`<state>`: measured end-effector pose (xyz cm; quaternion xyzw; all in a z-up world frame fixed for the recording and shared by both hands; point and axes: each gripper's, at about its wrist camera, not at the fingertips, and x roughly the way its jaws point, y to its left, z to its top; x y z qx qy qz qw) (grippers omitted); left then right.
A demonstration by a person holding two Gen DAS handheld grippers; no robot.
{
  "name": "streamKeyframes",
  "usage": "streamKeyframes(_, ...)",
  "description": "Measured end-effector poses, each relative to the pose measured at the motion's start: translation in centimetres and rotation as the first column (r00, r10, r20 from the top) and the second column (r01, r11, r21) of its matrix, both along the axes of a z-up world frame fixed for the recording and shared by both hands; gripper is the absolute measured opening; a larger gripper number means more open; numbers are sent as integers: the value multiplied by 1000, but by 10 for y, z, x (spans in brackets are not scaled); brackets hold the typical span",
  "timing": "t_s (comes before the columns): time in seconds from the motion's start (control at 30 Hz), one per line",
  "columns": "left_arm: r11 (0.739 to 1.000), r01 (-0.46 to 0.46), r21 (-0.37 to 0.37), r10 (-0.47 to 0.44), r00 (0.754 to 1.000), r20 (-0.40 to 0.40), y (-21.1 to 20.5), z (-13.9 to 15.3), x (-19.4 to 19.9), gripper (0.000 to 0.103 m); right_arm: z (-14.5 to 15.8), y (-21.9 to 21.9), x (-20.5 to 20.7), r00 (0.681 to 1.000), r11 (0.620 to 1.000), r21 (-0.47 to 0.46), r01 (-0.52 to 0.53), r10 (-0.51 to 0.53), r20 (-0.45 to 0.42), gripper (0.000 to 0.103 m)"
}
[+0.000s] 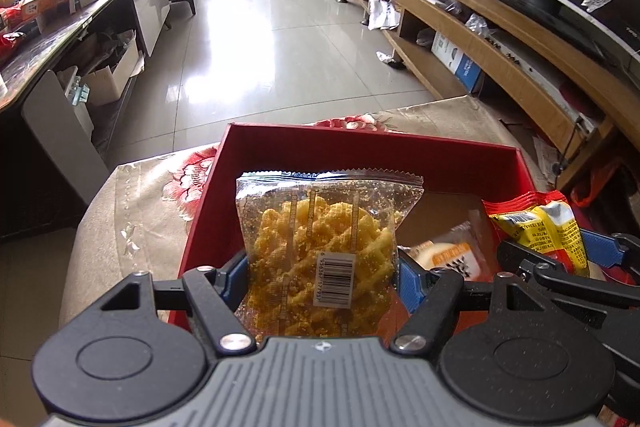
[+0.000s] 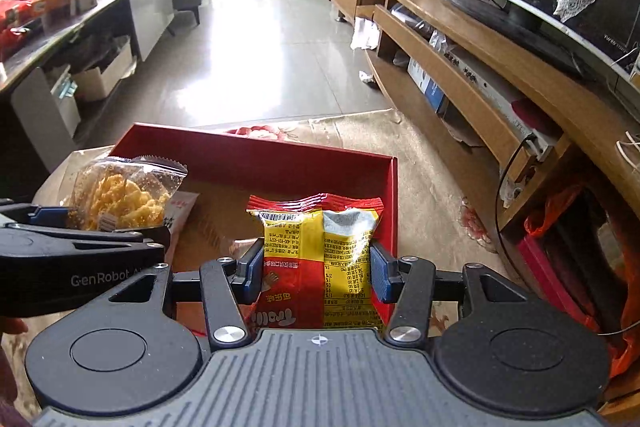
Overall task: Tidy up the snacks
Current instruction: 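Carry the waffle bag and chip bag toward the red box, then lower both bags into the red box and open both grippers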
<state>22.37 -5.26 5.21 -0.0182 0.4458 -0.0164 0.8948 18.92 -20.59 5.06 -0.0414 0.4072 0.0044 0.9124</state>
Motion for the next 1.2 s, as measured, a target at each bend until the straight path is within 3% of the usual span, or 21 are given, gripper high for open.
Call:
streamKeyframes(0.5,998,-44,50,48,996,-79,-3,-40,32,65,-33,7,35,996,1000,-6,-4,3,-93,59)
streamKeyframes(1.2,996,-45,74,52,993,-104,-1,-45,30,72,-40,4,41,995,1000,-25,3,-5,-95,72)
